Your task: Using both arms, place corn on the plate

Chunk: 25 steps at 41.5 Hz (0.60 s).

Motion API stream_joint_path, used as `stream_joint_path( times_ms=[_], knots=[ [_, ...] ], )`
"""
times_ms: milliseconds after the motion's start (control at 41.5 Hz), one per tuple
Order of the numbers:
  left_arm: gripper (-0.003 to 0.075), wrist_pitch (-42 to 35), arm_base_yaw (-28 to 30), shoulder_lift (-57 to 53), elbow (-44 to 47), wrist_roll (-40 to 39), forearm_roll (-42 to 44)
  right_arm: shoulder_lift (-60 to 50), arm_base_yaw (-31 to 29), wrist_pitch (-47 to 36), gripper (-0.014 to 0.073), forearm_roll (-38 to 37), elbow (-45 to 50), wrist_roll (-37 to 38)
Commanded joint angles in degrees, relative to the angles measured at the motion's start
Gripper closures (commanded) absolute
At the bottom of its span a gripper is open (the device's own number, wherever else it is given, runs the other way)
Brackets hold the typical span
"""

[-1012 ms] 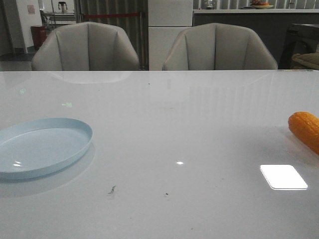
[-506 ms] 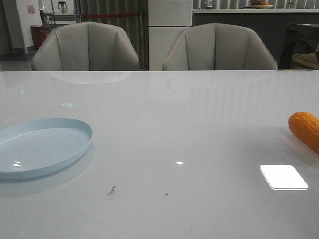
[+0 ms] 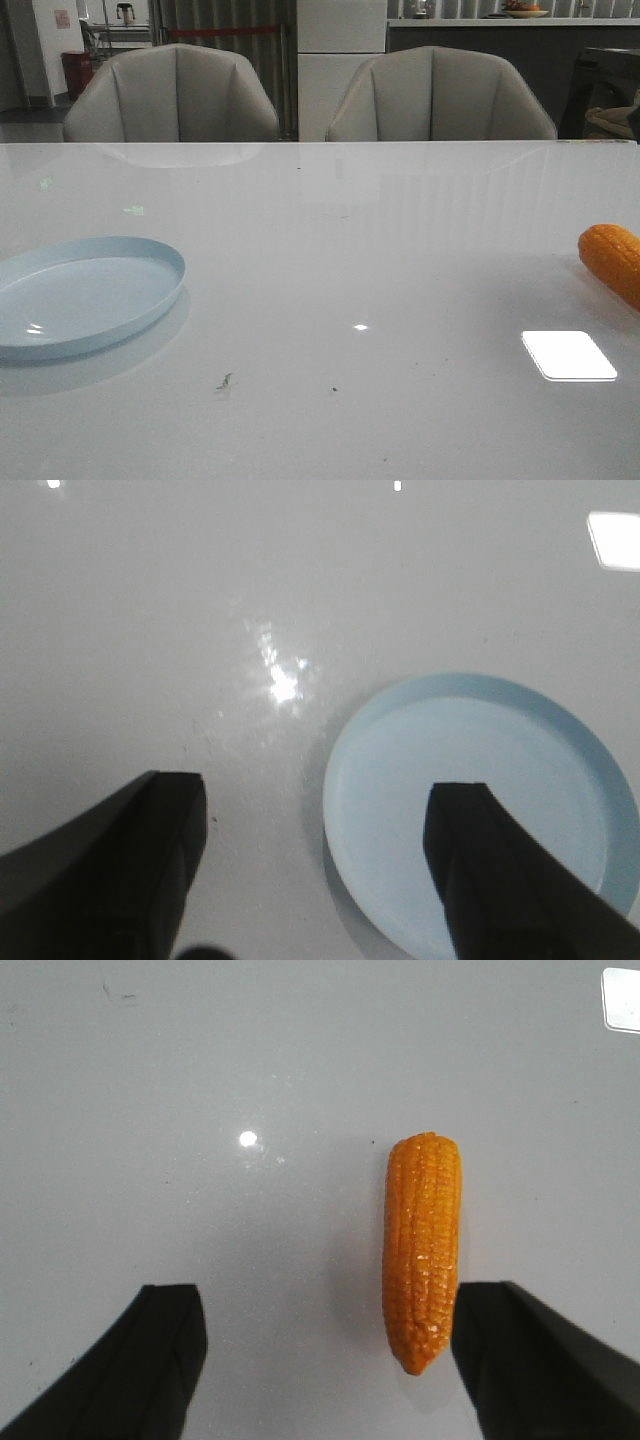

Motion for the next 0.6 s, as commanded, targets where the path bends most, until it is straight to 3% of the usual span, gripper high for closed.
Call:
stream_joint_path(
  times_ms=[0, 217, 578],
  knots=[
    [0.0211, 4.9, -0.4, 4.8, -6.8, -0.4, -1.6, -0.8, -0.2, -2.5, -0.0020, 0.5, -2.0, 0.1],
    [0.0211, 15.7, -0.4, 18.9, -19.3, -0.4, -1.6, -0.8, -0.2, -1.6, -0.0020, 0.7, -2.0, 0.1],
    [0.0212, 21.6, -0.4, 34.9, -32.4, -0.4, -2.3, -0.8, -0.2, -0.4, -0.0020, 0.7, -2.0, 0.1]
  ],
)
